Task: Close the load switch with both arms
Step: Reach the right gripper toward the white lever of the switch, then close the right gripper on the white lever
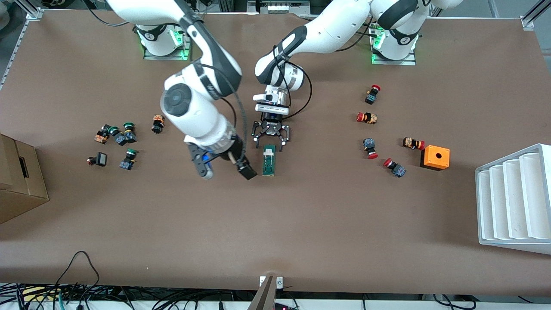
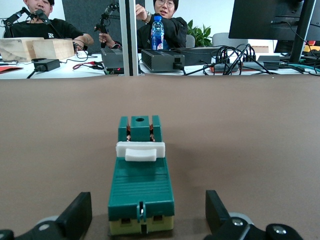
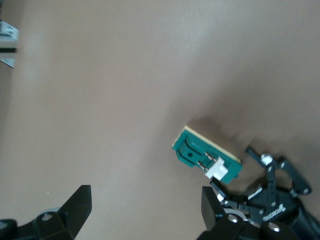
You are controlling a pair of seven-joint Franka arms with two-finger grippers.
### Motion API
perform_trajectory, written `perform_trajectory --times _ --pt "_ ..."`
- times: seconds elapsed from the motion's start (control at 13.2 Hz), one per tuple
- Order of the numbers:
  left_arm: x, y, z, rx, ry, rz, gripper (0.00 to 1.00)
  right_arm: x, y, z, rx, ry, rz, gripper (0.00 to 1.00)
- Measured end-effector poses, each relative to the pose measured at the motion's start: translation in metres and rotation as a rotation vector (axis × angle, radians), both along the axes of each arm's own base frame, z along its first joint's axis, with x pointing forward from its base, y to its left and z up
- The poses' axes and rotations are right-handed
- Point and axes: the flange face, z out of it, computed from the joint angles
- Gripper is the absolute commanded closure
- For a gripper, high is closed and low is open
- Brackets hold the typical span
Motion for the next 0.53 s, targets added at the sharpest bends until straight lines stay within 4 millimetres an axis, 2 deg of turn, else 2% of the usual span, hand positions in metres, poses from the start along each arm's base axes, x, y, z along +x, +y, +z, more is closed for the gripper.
perform_trajectory --times 0.08,0.23,0.38,0.53 --pt "0.000 -0.001 -0.001 0.000 -0.003 0.001 0.02 -0.005 0.011 -0.010 0.004 0.007 -0.021 0.03" --pt "0.000 -0.002 -0.002 0.002 -0.008 0.003 0.15 -0.014 0.026 -0.025 0.005 0.021 -0.046 0.04" --pt "0.000 -0.002 -0.002 0.003 -0.010 0.004 0.33 -0.018 0.028 -0.036 -0.003 0.050 -0.083 0.06" --pt "0.001 -0.002 -0.002 0.005 -0.018 -0.001 0.52 -0.028 0.026 -0.057 -0.026 0.095 -0.120 0.09"
